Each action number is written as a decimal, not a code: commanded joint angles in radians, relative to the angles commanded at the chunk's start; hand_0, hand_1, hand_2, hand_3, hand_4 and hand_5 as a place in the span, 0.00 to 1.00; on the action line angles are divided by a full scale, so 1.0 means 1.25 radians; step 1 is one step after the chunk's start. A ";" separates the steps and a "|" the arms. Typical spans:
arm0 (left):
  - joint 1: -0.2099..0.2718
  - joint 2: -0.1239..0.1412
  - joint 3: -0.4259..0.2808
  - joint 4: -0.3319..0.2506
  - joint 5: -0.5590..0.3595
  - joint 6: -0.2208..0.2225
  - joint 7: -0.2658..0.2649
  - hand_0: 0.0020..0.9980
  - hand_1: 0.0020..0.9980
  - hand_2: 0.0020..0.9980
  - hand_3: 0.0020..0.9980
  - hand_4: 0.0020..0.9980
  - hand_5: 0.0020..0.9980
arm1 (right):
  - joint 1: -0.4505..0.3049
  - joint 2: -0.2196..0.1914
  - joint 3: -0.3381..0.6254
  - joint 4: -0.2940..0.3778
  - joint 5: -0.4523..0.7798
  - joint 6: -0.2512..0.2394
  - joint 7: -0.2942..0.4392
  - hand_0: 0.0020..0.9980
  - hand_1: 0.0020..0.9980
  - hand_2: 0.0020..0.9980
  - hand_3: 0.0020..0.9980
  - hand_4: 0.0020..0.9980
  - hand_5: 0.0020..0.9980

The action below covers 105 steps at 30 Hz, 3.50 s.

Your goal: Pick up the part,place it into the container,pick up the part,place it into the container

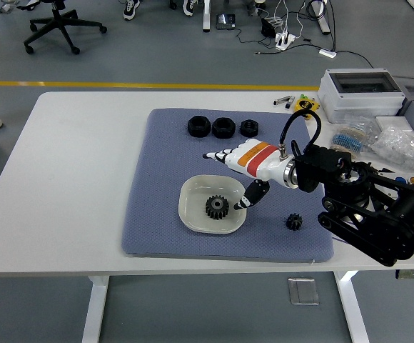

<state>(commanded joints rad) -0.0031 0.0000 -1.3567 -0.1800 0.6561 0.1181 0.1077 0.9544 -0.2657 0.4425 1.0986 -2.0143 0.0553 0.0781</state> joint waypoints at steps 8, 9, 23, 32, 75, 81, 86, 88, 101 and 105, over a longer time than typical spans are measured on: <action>-0.002 0.000 0.003 0.000 -0.013 0.000 -0.003 0.89 0.87 0.89 0.66 0.62 0.76 | -0.049 -0.139 0.037 0.098 0.063 0.024 0.056 0.58 0.65 0.75 0.81 1.00 0.37; -0.002 0.000 0.003 0.000 -0.013 0.000 -0.002 0.89 0.87 0.89 0.66 0.62 0.76 | -0.053 -0.148 0.035 0.100 0.078 0.023 0.062 0.58 0.65 0.75 0.81 1.00 0.37; -0.001 0.000 -0.003 0.000 -0.003 0.001 0.005 0.89 0.87 0.89 0.66 0.61 0.75 | -0.101 -0.172 0.015 0.024 0.109 0.004 0.109 0.54 0.62 0.69 0.65 1.00 0.36; -0.002 0.000 0.002 0.000 -0.007 0.002 0.005 0.89 0.87 0.89 0.66 0.61 0.75 | -0.114 -0.180 -0.001 0.008 0.105 -0.001 0.118 0.51 0.61 0.68 0.64 1.00 0.37; 0.002 0.000 0.006 0.000 -0.003 0.001 0.009 0.89 0.87 0.90 0.66 0.61 0.75 | -0.132 -0.154 -0.018 -0.087 0.124 -0.036 0.136 0.34 0.45 0.50 0.48 0.76 0.27; 0.004 0.000 0.002 0.000 0.004 0.001 0.010 0.89 0.87 0.90 0.66 0.62 0.75 | -0.133 -0.153 -0.021 -0.090 0.119 -0.035 0.134 0.33 0.43 0.49 0.47 0.61 0.21; 0.004 0.000 0.001 0.000 0.005 0.000 0.010 0.89 0.87 0.90 0.66 0.62 0.75 | -0.132 -0.156 -0.018 -0.086 0.122 -0.036 0.133 0.32 0.42 0.48 0.46 0.59 0.21; 0.003 0.000 0.002 0.000 0.004 -0.001 0.010 0.89 0.87 0.90 0.66 0.62 0.75 | -0.131 -0.157 -0.017 -0.084 0.124 -0.037 0.133 0.29 0.39 0.46 0.46 0.62 0.18; -0.001 0.000 0.008 0.000 -0.005 -0.001 0.009 0.89 0.87 0.89 0.66 0.62 0.75 | -0.119 -0.149 0.006 -0.046 0.130 -0.042 0.118 0.27 0.37 0.45 0.45 0.62 0.20; 0.000 0.000 0.009 0.000 -0.006 -0.001 0.009 0.89 0.87 0.89 0.66 0.62 0.75 | -0.104 -0.129 0.012 -0.023 0.127 -0.044 0.112 0.27 0.37 0.45 0.45 0.62 0.20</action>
<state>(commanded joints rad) -0.0037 0.0000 -1.3452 -0.1800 0.6483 0.1165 0.1193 0.8241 -0.4267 0.4570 1.0704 -1.8551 0.0002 0.2178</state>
